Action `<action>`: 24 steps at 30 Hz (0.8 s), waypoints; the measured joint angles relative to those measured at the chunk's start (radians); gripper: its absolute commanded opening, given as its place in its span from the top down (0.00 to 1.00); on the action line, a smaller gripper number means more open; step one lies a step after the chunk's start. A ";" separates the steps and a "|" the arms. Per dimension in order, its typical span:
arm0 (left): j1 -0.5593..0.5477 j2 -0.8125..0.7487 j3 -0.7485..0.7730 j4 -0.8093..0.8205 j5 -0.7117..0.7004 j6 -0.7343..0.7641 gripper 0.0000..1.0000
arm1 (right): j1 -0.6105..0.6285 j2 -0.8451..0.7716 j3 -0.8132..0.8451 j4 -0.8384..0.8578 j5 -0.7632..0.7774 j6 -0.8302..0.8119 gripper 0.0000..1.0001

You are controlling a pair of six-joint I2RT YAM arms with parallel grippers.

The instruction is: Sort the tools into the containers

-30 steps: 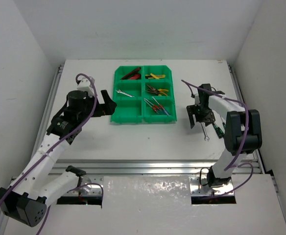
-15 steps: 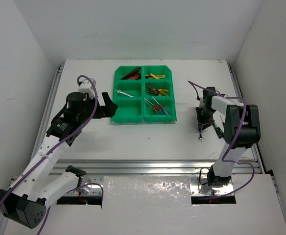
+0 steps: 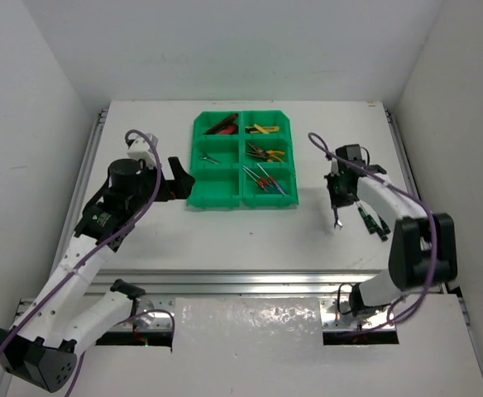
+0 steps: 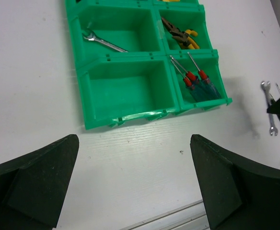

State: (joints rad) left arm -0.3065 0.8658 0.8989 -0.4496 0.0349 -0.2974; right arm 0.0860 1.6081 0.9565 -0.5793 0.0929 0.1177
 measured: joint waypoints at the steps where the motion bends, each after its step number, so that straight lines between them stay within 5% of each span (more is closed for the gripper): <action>1: 0.000 -0.008 -0.002 -0.001 -0.009 0.000 0.00 | 0.018 -0.059 -0.002 0.005 0.000 -0.001 1.00; 5: 0.000 -0.035 -0.006 -0.003 -0.043 0.001 0.00 | 0.121 -0.236 -0.001 0.122 -0.043 -0.021 1.00; 8: 0.000 -0.040 -0.006 -0.004 -0.066 0.001 0.00 | 0.254 -0.214 0.042 0.214 -0.082 -0.059 1.00; 14: 0.000 -0.040 -0.018 -0.006 -0.095 0.001 0.00 | 0.479 0.206 0.527 0.260 -0.168 -0.171 1.00; 21: 0.010 -0.042 -0.032 -0.004 -0.101 0.001 0.00 | 0.562 0.679 1.164 0.221 -0.224 -0.343 1.00; 24: 0.014 -0.042 -0.036 -0.003 -0.101 0.001 0.00 | 0.558 0.758 1.220 0.216 -0.222 -0.399 0.87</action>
State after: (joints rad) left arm -0.2928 0.8238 0.8631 -0.4530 -0.0662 -0.2962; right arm 0.6437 2.3661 2.1769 -0.3634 -0.1291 -0.2810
